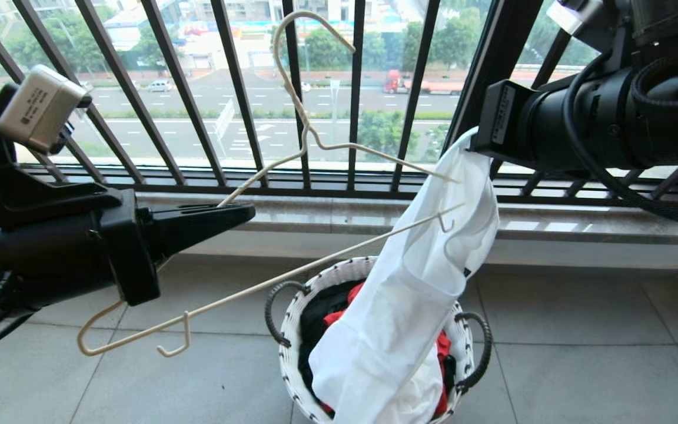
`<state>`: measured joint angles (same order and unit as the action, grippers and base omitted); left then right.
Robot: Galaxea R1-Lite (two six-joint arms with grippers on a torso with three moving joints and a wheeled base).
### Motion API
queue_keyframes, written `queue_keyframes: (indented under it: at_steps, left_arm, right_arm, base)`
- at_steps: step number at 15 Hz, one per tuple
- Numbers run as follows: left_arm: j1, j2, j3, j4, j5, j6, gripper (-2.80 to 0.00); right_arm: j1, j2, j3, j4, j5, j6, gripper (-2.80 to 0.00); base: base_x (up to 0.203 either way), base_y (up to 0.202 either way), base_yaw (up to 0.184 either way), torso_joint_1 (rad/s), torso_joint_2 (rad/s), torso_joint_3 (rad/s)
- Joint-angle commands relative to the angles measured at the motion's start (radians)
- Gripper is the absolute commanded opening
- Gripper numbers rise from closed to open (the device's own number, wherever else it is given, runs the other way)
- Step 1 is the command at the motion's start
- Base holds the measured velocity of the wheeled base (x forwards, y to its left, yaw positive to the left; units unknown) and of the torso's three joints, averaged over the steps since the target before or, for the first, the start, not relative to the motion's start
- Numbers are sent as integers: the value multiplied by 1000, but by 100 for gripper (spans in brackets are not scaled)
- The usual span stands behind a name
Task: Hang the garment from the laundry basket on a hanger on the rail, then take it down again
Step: Hang the clothes on the clothes rack
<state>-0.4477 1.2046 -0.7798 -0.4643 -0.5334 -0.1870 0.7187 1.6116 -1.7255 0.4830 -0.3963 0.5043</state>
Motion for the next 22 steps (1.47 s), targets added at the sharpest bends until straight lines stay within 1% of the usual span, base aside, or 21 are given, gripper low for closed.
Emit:
queue_keyframes:
  at_steps: [1,3,5,7,8,10,11,15,16,17,18,20,21,22]
  left_arm:
    - [0,-66,-3,2,-3,-2,-280]
    - [0,-87,-6,3,-1,0,-280]
    - [0,-86,-12,4,9,5,-280]
    - [0,-81,-11,4,14,19,-280]
    - [0,-71,-10,3,25,32,-280]
    - [0,-51,-9,-4,76,58,-280]
    - [-3,-40,-7,-8,83,70,-280]
    - [-48,-20,18,-13,88,79,-280]
    - [-84,4,36,-38,100,81,-280]
    - [-113,36,68,-120,124,82,-280]
    - [-141,82,98,-220,168,86,-280]
    - [-193,197,154,-458,293,117,-280]
    - [-214,239,176,-532,334,133,-280]
    - [-236,258,190,-570,364,153,-280]
  right_arm:
    - [-2,56,-66,3,-65,-37,-280]
    - [-1,59,-89,8,-86,-63,-280]
    - [-1,59,-131,61,-90,-65,-280]
    - [0,52,-143,79,-90,-64,-280]
    - [2,51,-143,81,-90,-66,-280]
    - [15,48,-138,97,-88,-61,-280]
    - [38,46,-133,108,-87,-57,-280]
    - [149,53,-132,148,-87,1,-280]
    - [180,65,-138,161,-88,32,-280]
    - [190,77,-142,163,-90,44,-280]
    - [194,86,-144,162,-90,51,-280]
    - [192,100,-152,158,-90,59,-280]
    - [190,101,-165,157,-90,59,-280]
    - [190,103,-185,157,-93,59,-280]
  base:
    - [0,0,0,0,0,0]
    - [0,0,0,0,0,0]
    - [0,0,0,0,0,0]
    - [0,0,0,0,0,0]
    - [0,0,0,0,0,0]
    - [0,0,0,0,0,0]
    - [0,0,0,0,0,0]
    - [0,0,0,0,0,0]
    - [0,0,0,0,0,0]
    - [0,0,0,0,0,0]
    - [0,0,0,0,0,0]
    - [0,0,0,0,0,0]
    - [0,0,0,0,0,0]
    - [0,0,0,0,0,0]
